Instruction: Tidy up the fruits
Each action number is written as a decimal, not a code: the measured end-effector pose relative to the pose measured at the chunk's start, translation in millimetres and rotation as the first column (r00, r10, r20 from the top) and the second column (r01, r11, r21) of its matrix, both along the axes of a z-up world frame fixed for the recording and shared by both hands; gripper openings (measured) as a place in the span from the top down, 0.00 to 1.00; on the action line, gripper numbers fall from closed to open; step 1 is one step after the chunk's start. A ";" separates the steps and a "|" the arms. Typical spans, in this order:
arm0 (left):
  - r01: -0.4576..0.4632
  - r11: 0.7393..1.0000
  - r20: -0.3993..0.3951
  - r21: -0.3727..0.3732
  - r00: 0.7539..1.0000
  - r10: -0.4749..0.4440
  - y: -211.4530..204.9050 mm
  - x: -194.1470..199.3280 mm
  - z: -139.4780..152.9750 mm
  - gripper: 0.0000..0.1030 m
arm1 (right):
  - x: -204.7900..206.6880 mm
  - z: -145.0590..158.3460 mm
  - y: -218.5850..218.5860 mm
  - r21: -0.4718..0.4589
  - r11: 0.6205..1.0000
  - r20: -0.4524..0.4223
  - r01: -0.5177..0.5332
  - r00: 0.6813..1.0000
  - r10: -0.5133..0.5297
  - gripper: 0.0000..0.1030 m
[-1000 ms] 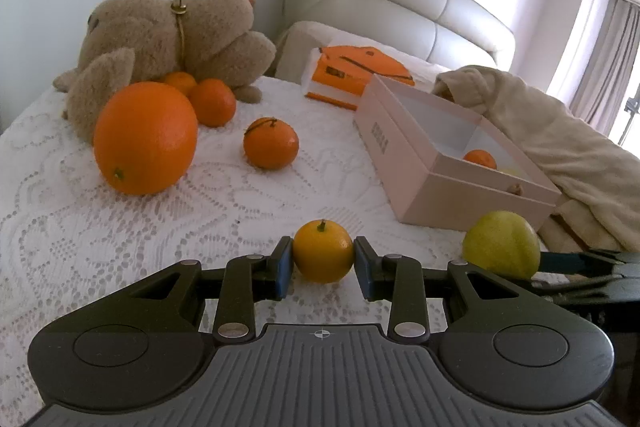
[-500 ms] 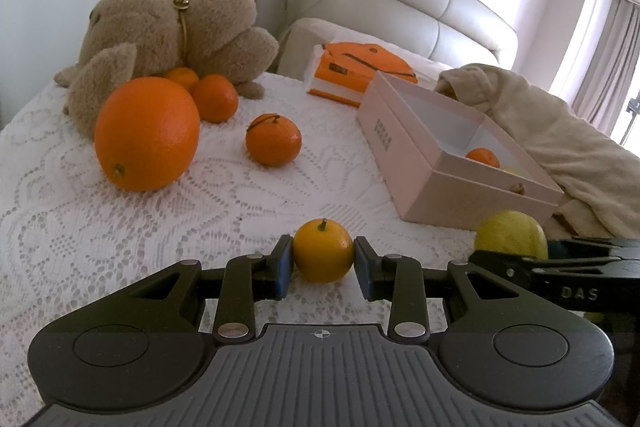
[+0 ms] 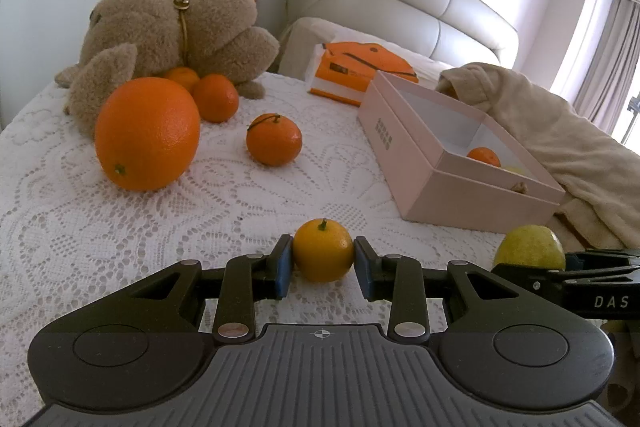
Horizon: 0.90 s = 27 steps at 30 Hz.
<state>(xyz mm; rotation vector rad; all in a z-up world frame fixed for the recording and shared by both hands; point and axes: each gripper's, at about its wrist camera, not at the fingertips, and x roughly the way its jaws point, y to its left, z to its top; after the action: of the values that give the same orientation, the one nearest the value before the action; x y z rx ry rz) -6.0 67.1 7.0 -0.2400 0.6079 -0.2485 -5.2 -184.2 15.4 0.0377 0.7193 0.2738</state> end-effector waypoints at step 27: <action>0.404 0.914 -0.196 0.035 0.900 -0.390 -147.7 198.5 67.8 0.64 | 168.2 165.7 -54.9 -0.043 0.993 0.144 0.106 0.985 -0.099 0.42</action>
<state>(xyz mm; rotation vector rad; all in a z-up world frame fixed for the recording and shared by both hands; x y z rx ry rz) 192.6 -80.7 74.8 -0.0631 0.8499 -0.6029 162.9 -239.1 181.1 0.0071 0.5803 0.1580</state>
